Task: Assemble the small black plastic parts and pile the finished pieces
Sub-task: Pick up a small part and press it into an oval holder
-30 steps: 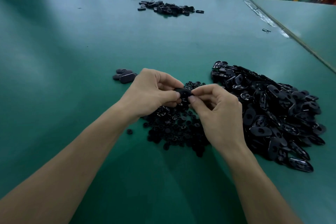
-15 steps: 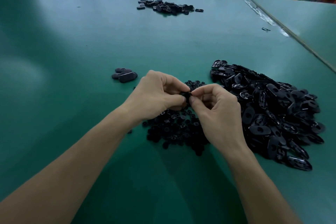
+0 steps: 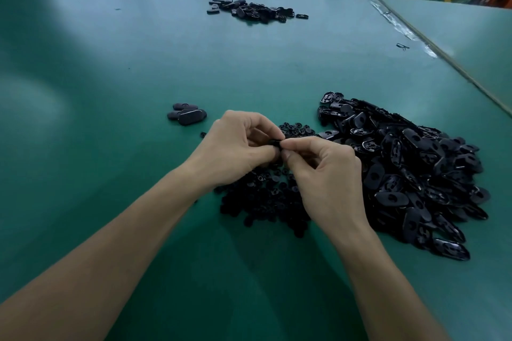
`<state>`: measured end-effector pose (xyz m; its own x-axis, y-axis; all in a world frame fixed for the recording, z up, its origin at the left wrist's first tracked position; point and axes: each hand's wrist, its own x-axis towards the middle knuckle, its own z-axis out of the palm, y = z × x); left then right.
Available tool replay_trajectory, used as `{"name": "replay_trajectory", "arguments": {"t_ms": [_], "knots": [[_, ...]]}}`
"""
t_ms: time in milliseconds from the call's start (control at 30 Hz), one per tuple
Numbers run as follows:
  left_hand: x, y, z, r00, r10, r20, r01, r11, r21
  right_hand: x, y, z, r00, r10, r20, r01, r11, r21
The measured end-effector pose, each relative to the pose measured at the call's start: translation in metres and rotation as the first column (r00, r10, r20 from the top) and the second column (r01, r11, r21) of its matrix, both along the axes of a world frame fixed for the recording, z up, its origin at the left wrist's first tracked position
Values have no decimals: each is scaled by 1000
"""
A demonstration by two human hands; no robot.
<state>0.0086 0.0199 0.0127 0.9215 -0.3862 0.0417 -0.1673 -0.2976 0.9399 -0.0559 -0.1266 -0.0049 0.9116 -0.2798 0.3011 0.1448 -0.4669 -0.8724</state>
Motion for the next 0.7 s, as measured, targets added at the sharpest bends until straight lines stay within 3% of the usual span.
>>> {"name": "replay_trajectory", "arguments": {"t_ms": [267, 500, 700], "knots": [[3, 1, -1, 995, -88, -45, 85, 994, -64, 1, -5, 3, 999, 29, 28, -31, 998, 50], [6, 7, 4, 987, -138, -88, 128, 986, -106, 3, -12, 2, 993, 97, -66, -82, 978, 193], [6, 9, 5, 987, -140, -78, 132, 987, -90, 2, -14, 1, 986, 133, -104, -108, 971, 213]]}}
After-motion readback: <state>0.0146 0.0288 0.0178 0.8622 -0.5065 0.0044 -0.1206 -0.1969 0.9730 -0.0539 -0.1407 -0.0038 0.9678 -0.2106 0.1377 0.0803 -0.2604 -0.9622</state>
